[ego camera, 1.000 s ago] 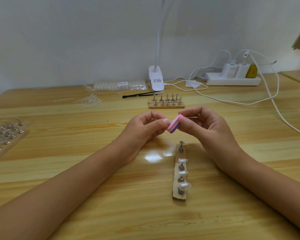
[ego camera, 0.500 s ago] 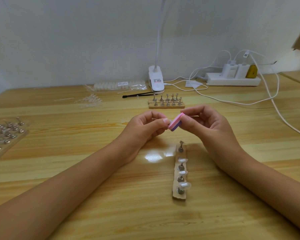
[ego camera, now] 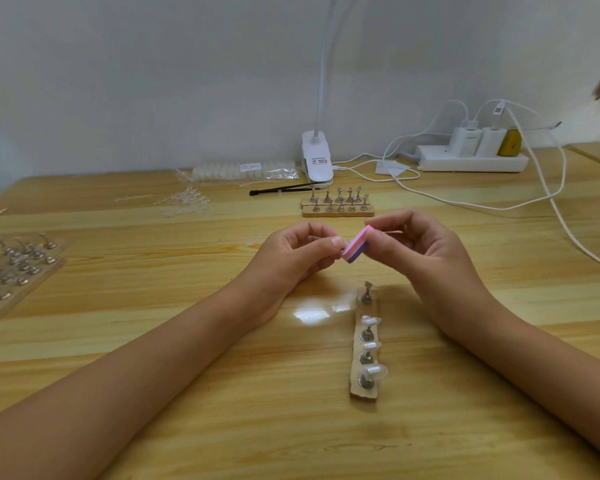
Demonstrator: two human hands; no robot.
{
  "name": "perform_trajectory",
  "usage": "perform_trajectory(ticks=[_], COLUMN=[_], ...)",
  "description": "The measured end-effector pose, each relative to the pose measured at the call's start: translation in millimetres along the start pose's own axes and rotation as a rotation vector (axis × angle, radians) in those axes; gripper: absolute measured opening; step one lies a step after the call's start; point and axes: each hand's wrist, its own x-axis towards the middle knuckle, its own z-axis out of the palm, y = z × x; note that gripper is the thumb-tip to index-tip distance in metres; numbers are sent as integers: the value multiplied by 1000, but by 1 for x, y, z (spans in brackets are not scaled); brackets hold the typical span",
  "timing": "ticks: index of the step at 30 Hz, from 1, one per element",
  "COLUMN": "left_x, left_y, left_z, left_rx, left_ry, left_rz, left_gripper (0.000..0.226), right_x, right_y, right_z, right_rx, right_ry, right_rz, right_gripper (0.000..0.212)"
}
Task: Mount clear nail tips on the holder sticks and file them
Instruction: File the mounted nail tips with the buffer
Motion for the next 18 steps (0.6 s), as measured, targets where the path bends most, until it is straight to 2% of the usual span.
perform_trajectory(ticks=[2,4,8,10,18], left_x=[0,0,1,1,0], left_y=[0,-1,-2,-2,0], left_z=[0,0,1,2,0], left_rx=[-7,-21,3,17,7], left_ry=[-13,-9,12,12,-13], left_rz=[5,5,-8,-6,-7], left_gripper=[3,4,14,15,14], right_x=[-2,-3,6,9,-1], right_y=[2,3,2,2,1], right_z=[2,3,-10,-16,-5], right_rx=[-21,-35,121,193,9], right_ry=[-88,-84,193,236,-59], right_rz=[26,10,-11,8,7], right_gripper=[28,27,26,26,26])
